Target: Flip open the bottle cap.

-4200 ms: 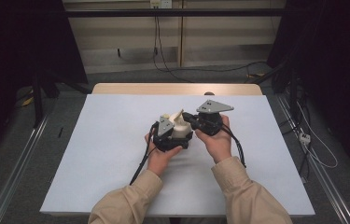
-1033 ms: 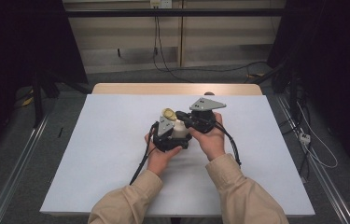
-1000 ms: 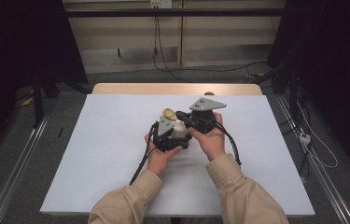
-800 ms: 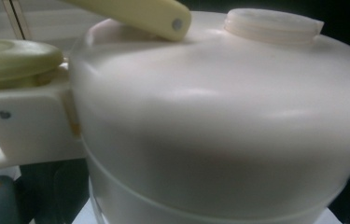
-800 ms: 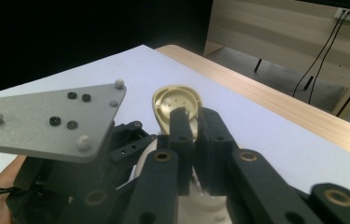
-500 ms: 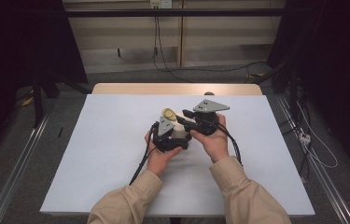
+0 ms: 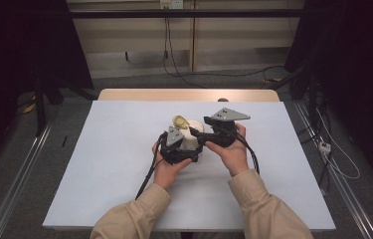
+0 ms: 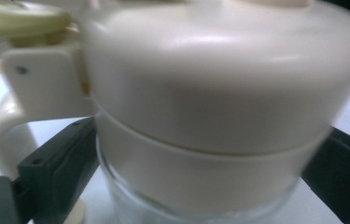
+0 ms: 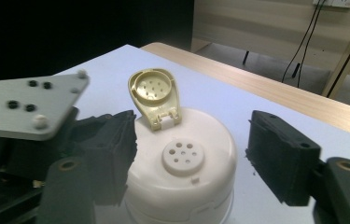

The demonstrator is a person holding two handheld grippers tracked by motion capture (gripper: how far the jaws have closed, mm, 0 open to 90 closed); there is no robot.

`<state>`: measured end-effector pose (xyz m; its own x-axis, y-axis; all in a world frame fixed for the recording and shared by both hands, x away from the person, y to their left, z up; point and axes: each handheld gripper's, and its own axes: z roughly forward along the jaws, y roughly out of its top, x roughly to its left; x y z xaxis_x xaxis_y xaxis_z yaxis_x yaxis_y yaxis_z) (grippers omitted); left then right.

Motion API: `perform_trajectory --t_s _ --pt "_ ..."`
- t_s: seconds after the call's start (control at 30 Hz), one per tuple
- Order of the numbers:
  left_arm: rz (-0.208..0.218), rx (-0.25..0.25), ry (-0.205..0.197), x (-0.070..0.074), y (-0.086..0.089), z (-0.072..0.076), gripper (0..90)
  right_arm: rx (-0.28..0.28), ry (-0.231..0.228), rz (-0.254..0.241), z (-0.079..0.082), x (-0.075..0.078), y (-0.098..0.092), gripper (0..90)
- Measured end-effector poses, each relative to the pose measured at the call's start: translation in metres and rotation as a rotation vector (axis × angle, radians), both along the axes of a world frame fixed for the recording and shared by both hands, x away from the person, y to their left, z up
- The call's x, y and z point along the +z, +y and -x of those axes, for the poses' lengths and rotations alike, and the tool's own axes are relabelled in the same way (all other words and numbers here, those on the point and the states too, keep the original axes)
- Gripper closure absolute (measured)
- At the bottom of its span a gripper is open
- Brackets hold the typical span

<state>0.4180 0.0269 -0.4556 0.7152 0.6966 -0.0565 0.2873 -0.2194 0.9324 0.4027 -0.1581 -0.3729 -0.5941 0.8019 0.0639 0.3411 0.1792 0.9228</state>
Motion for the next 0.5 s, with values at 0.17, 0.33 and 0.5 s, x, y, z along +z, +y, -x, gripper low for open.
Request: perform_trajectory --t_s 0.17,0.33,0.5 --pt "-0.02 -0.002 0.041 -0.001 0.007 0.004 5.2 -0.007 0.001 -0.013 0.004 -0.002 -0.004 27.4" --pt "-0.023 -0.007 0.008 0.003 0.014 0.011 5.7 -0.011 -0.001 -0.02 0.009 -0.008 -0.009 24.6" --pt "-0.009 -0.013 0.003 0.007 0.022 0.016 5.8 -0.015 0.002 -0.026 0.014 -0.011 -0.013 22.4"
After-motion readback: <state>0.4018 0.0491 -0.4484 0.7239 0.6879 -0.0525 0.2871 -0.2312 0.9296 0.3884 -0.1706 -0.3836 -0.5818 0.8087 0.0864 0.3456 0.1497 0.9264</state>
